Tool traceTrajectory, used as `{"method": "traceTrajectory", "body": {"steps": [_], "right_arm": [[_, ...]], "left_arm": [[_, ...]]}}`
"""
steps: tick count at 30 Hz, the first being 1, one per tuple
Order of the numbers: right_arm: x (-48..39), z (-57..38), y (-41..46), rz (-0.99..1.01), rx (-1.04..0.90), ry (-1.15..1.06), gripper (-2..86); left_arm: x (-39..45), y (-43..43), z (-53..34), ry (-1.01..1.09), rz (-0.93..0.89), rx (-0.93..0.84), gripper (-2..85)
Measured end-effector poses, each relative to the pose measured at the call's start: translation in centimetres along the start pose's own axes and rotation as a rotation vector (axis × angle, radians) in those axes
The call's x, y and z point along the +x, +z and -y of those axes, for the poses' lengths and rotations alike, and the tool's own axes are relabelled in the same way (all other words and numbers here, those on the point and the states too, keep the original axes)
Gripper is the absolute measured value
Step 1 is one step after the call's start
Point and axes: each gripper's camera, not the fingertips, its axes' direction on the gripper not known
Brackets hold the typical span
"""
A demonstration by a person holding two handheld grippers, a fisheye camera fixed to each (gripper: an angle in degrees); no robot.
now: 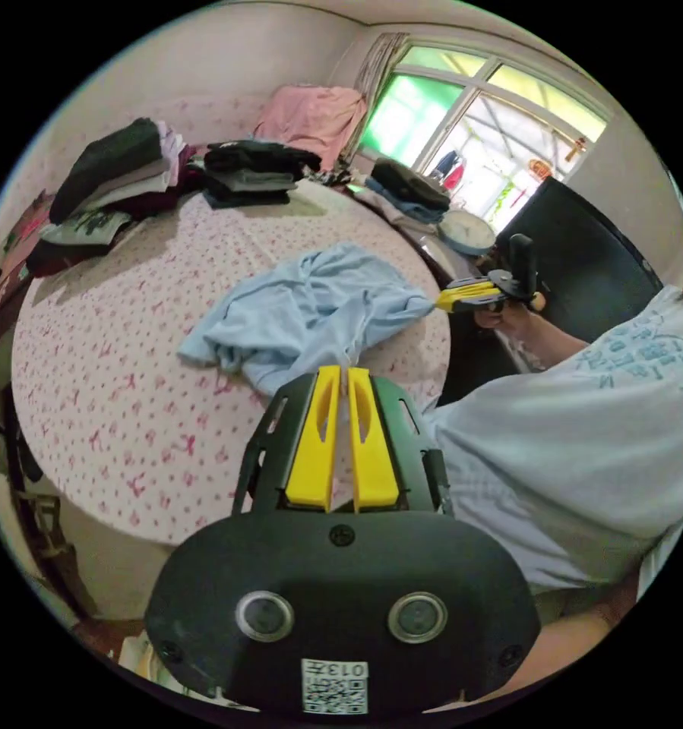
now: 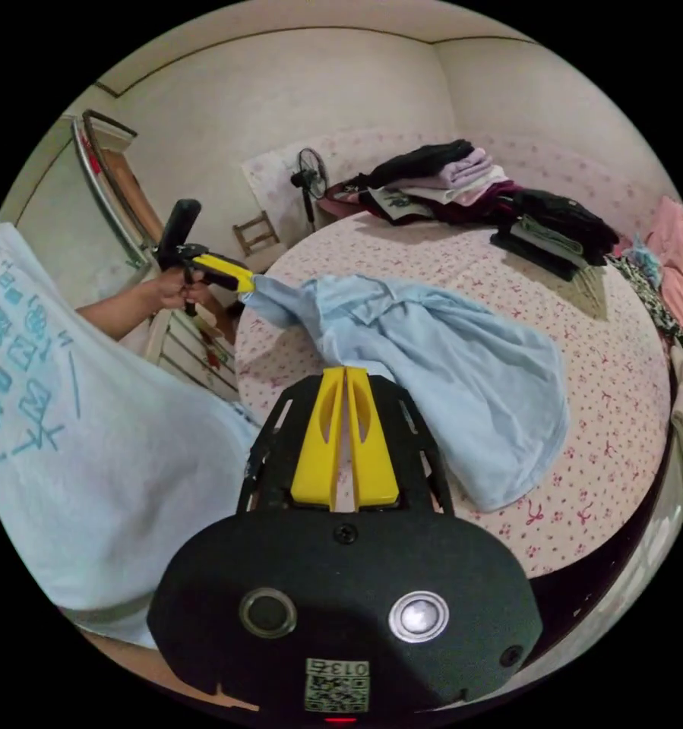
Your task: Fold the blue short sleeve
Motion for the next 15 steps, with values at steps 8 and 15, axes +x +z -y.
{"method": "traceTrajectory", "body": {"steps": [8,15], "right_arm": [[0.5,-4.6,3.5,0.06,-0.257,0.19,1.3],[5.7,-7.7,-0.3,-0.261,-0.146,0.515,4.8]], "left_arm": [[-1.4,4.3,-5.9,-0.101,0.057,-0.333,1.7],[-1.8,-1.7,-4.6,-0.194,0.223,0.006,4.8]]}}
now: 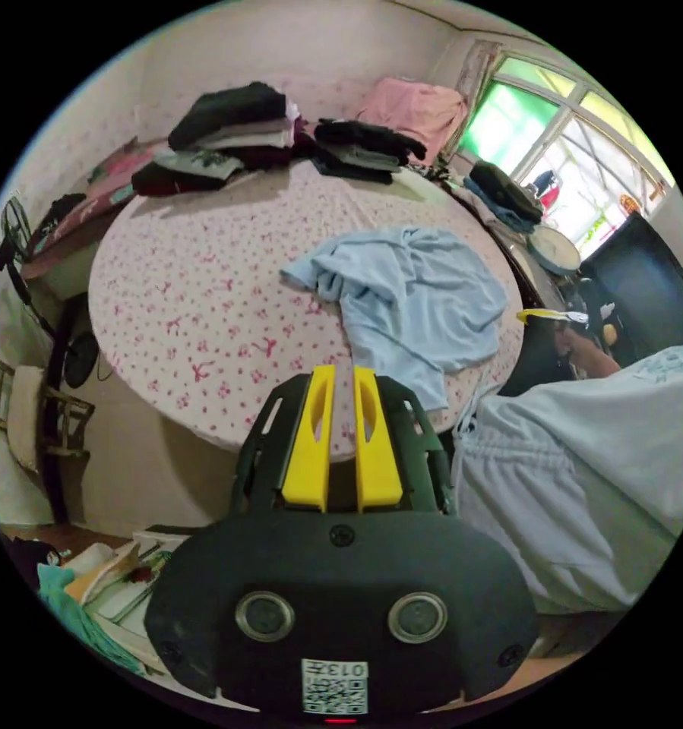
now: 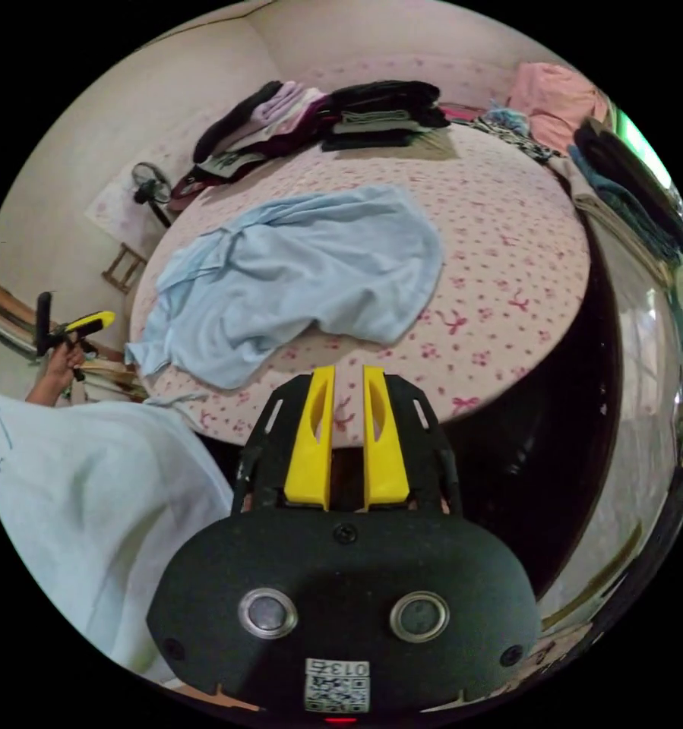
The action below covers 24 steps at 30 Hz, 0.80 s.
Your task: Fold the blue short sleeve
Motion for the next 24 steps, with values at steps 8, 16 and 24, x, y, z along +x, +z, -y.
{"method": "traceTrajectory", "body": {"steps": [8,16,24], "right_arm": [[0.8,3.0,2.1,-0.141,-0.038,-0.032,2.8],[1.8,7.6,-1.6,-0.078,0.174,-0.017,1.4],[5.5,11.2,-2.2,0.091,0.279,0.117,0.8]], "left_arm": [[11.6,8.2,5.2,0.417,-0.2,-0.155,9.2],[16.0,13.3,8.7,0.53,-0.048,-0.236,2.8],[3.0,12.2,9.8,-0.23,-0.497,-0.056,0.9]]}}
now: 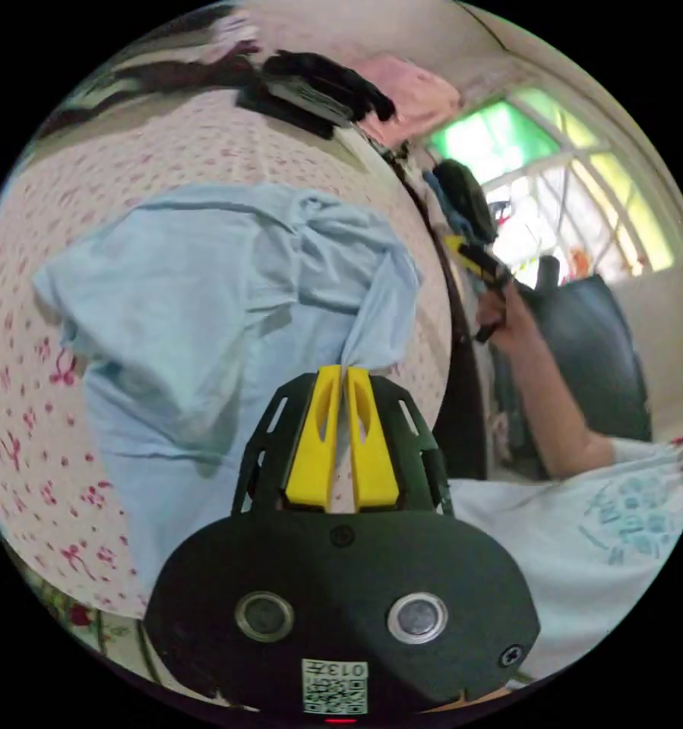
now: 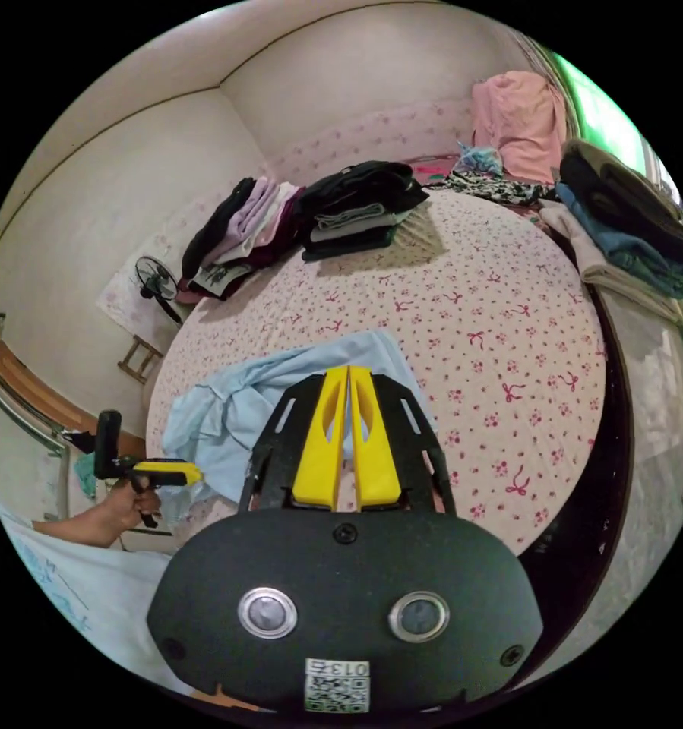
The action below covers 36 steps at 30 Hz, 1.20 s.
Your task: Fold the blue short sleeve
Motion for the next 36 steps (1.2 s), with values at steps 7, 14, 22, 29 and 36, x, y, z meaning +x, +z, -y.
{"method": "traceTrajectory", "body": {"steps": [7,14,22,29,36], "right_arm": [[0.3,-3.1,0.2,0.001,-0.14,-0.065,3.1],[-3.0,-5.2,3.5,0.033,-0.275,-0.133,6.6],[-5.4,-2.7,4.6,0.045,-0.308,-0.202,1.7],[-4.1,-1.6,-0.8,0.103,-0.271,-0.161,1.0],[-3.4,-2.8,-2.5,0.071,-0.417,-0.095,1.2]], "left_arm": [[-3.1,-4.7,-3.9,-0.08,-0.025,0.143,4.2],[0.6,-4.4,-7.3,0.064,0.386,0.029,7.6],[2.5,-0.3,-7.6,0.148,0.643,-0.057,4.4],[3.8,0.9,-6.5,0.236,0.691,-0.19,6.6],[3.5,-0.8,-6.8,0.179,0.755,-0.161,6.5]]}}
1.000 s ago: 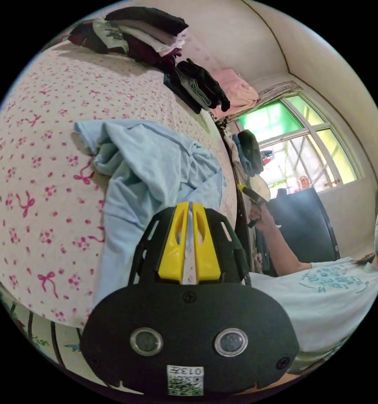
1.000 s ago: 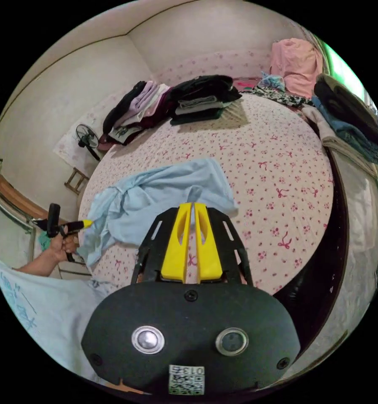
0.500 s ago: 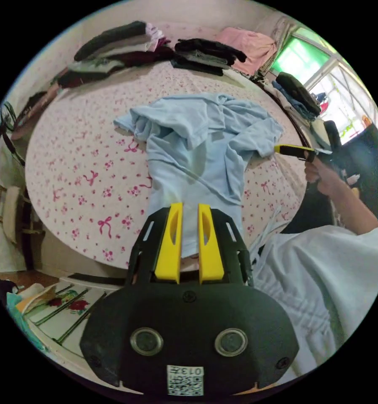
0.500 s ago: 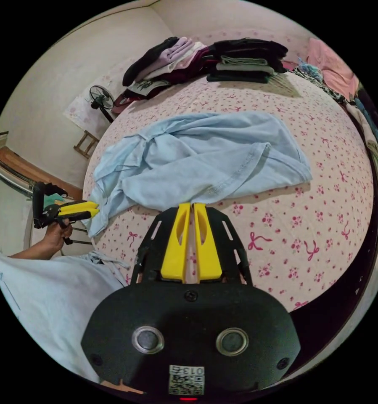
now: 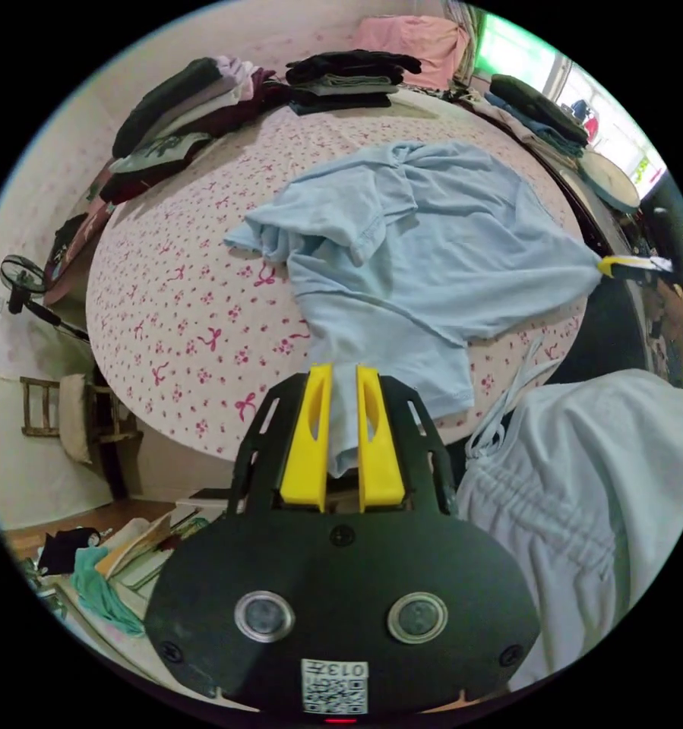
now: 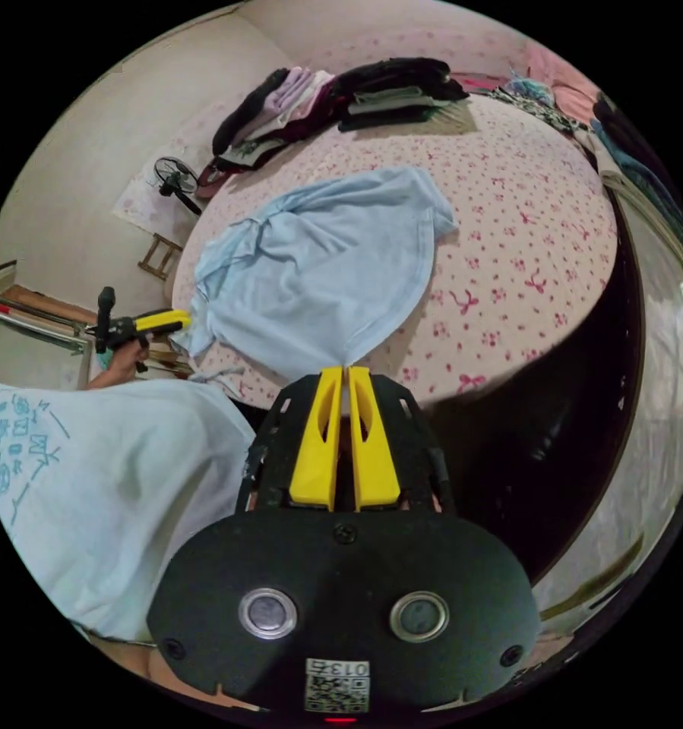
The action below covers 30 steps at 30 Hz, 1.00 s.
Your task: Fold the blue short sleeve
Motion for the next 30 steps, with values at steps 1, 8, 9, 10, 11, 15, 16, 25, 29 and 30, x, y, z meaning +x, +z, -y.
{"method": "traceTrajectory", "body": {"steps": [1,8,9,10,11,15,16,25,29,30], "right_arm": [[-0.1,-0.1,0.7,-0.013,-0.05,0.008,1.4],[-2.0,1.8,-0.8,-0.183,0.041,0.054,5.9],[-2.2,2.2,-1.1,-0.198,0.067,0.051,6.3],[-2.9,3.1,-1.7,-0.22,0.119,0.028,6.4],[-3.8,4.3,-1.9,-0.214,0.155,-0.006,6.4],[-7.4,8.6,-1.0,-0.066,0.203,-0.131,6.1],[-9.1,10.1,-0.3,-0.046,0.191,-0.188,6.2],[-25.3,21.0,5.9,-0.007,0.1,-0.653,10.6],[-32.8,25.6,9.9,-0.087,0.046,-0.866,13.2],[-33.7,26.2,10.6,-0.108,0.021,-0.898,12.8]], "left_arm": [[-0.5,0.1,-0.1,-0.025,-0.017,0.003,6.9],[-2.4,0.8,-0.5,-0.125,-0.122,-0.014,8.6],[-2.3,1.2,-0.5,-0.118,-0.099,-0.026,6.1],[-2.0,1.2,-0.4,-0.102,-0.024,-0.031,4.1],[-1.9,1.2,-0.4,-0.078,-0.001,-0.034,3.3],[-2.7,0.9,-0.8,-0.036,-0.009,-0.075,1.5],[-3.5,0.8,-1.4,-0.055,-0.026,-0.079,1.6],[-11.4,-1.7,-5.1,-0.268,-0.35,0.162,8.1],[-12.5,-0.1,-3.3,-0.245,-0.359,0.164,11.0],[-12.5,0.8,-2.4,-0.22,-0.374,0.143,12.1]]}}
